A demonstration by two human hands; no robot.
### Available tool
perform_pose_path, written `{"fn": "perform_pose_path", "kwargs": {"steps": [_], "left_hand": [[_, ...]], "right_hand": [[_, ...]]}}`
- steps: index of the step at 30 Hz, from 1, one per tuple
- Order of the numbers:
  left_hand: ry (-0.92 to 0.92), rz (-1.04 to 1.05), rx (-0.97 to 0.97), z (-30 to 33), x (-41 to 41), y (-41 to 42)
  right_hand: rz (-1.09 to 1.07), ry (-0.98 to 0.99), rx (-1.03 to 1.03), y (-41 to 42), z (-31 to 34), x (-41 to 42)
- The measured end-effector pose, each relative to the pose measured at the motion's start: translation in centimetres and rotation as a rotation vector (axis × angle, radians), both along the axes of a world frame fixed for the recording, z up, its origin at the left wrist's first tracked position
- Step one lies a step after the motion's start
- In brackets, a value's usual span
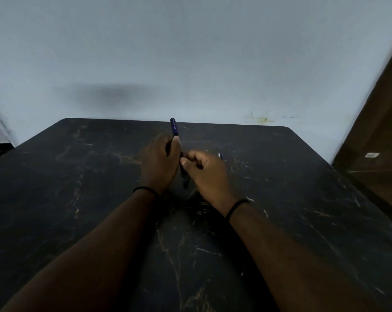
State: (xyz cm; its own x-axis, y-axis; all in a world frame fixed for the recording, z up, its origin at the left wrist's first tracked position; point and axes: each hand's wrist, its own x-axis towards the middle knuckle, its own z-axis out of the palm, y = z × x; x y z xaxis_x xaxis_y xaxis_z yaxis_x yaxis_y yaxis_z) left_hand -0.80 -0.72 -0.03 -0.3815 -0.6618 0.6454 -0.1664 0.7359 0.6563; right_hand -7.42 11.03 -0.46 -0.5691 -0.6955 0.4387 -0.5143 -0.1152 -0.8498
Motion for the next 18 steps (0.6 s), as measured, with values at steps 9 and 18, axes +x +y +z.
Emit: {"fn": "perform_pose_path", "kwargs": {"steps": [9,18], "left_hand": [[0.243,-0.182,0.234,0.2,0.3,0.1],[0.266,-0.25,0.255,0.2,-0.1,0.8]], "right_hand": [[0.029,0.163,0.072,1.2,-1.1,-0.8],[0.036,0.215,0.124,0.9,-0.7,-0.2]]}}
